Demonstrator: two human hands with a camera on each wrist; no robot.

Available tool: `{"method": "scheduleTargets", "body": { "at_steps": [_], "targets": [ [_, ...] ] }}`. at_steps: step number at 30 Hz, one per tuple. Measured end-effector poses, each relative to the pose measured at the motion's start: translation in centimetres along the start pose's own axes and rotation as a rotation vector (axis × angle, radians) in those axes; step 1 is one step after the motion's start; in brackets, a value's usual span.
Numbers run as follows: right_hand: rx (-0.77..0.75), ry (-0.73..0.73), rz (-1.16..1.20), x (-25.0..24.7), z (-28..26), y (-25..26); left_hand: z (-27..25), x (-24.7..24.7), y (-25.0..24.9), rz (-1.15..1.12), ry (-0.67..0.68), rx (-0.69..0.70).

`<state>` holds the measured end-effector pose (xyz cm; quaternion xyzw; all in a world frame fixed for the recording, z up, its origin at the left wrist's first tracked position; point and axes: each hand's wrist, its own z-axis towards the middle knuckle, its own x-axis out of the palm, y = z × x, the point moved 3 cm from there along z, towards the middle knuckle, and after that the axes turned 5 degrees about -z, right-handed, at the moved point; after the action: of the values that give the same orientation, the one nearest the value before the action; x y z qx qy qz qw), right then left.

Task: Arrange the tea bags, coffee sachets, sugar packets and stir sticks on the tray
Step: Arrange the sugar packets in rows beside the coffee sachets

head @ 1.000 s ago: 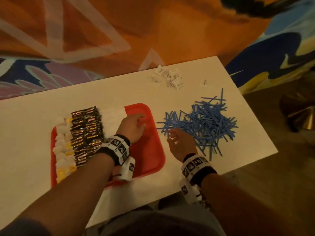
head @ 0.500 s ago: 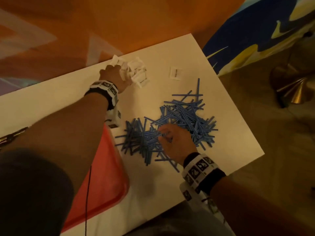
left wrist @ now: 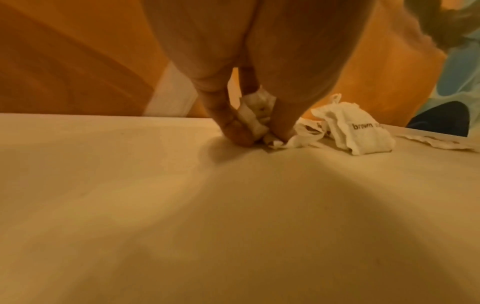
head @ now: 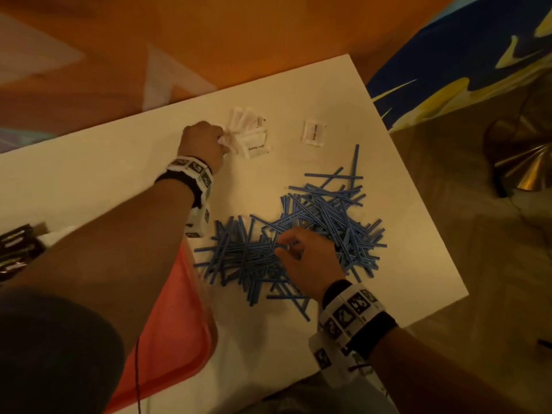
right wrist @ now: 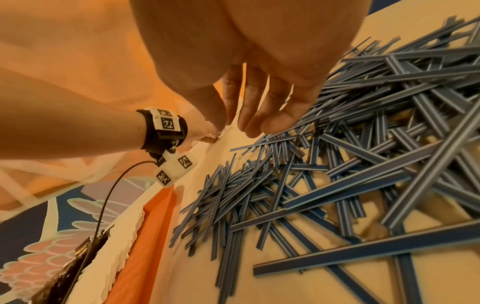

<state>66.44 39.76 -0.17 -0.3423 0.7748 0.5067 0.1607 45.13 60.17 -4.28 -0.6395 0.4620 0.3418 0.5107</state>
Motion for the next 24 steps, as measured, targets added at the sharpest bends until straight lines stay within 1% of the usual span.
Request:
{"method": "scheduleTargets", "body": {
  "at_steps": [2, 7, 8, 10, 12, 16, 18, 21, 24],
  "targets": [
    [-0.010, 0.008, 0.025, 0.3, 0.0, 0.4, -1.3, 0.0, 0.4, -0.070, -0.003, -0.043],
    [-0.052, 0.031, 0.054, 0.8, -0.2, 2.1, -4.6, -0.5, 2.8, -0.411, -0.019, -0.232],
    [-0.061, 0.029, 0.061, 0.8, -0.2, 2.5, -5.6, -0.6, 3.1, -0.503, -0.020, -0.266],
    [-0.062, 0.032, 0.070, 1.0, 0.0, 3.6, -7.8, -0.9, 3.4, -0.826, -0.008, -0.327],
    [-0.052, 0.028, 0.114, 1.1, 0.1, 4.9, -10.5, -1.4, 3.3, -1.116, 0.004, -0.348],
    [-0.098, -0.021, 0.274, 2.1, -0.5, 8.7, -16.2, -3.1, 3.4, -1.466, 0.077, -0.350],
    [-0.090, -0.031, 0.351, 3.0, -1.4, 10.8, -19.3, -4.4, 3.4, -1.575, 0.084, -0.363],
    [-0.087, 0.015, 0.473, 5.0, -3.6, 14.2, -24.0, -6.1, 3.7, -1.633, 0.091, -0.351],
    [-0.141, 0.026, 0.458, 7.5, -6.0, 17.0, -28.2, -7.7, 5.1, -1.699, 0.043, -0.413]
  ]
}}
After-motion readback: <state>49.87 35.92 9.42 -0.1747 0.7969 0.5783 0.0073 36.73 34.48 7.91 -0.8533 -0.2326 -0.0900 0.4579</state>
